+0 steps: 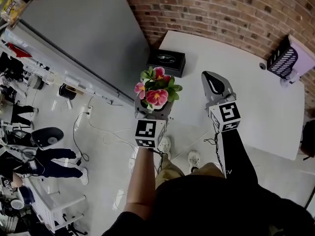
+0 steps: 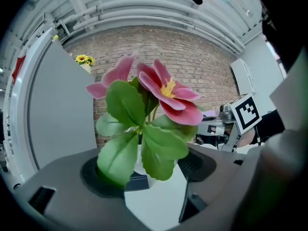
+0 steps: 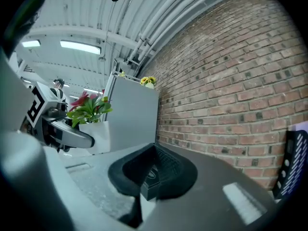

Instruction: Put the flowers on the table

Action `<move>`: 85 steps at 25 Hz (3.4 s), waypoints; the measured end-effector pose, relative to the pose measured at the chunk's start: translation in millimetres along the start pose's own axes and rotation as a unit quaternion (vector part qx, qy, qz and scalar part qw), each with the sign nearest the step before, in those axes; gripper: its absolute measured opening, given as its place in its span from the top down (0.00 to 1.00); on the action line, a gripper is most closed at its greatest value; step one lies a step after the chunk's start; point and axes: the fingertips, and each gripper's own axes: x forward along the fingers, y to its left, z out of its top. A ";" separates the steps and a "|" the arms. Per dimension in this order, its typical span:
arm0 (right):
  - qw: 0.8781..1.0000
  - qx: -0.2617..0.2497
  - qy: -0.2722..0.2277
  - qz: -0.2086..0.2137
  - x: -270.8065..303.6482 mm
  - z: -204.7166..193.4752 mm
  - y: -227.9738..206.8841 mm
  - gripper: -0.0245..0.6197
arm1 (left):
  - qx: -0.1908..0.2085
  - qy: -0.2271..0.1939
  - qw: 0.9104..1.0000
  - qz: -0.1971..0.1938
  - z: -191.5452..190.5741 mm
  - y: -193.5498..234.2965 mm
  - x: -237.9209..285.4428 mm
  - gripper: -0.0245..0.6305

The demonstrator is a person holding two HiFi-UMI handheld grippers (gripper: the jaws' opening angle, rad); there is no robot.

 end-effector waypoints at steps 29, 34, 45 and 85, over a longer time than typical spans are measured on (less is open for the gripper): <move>0.982 -0.003 0.117 -0.146 84.5 -67.4 3.2 0.96 | -0.036 0.113 0.982 -0.150 -196.8 87.0 116.8 0.44; 0.980 -0.005 0.124 -0.156 78.2 -70.3 8.5 0.96 | -0.037 0.142 0.976 -0.160 -225.6 81.3 115.5 0.44; 0.977 -0.017 0.143 -0.160 65.1 -74.3 13.4 0.96 | -0.054 0.191 0.969 -0.149 -268.4 72.7 118.4 0.44; 0.988 -0.016 0.120 -0.094 40.0 -59.4 33.3 0.96 | -0.044 0.231 0.969 -0.081 -287.4 65.1 53.0 0.39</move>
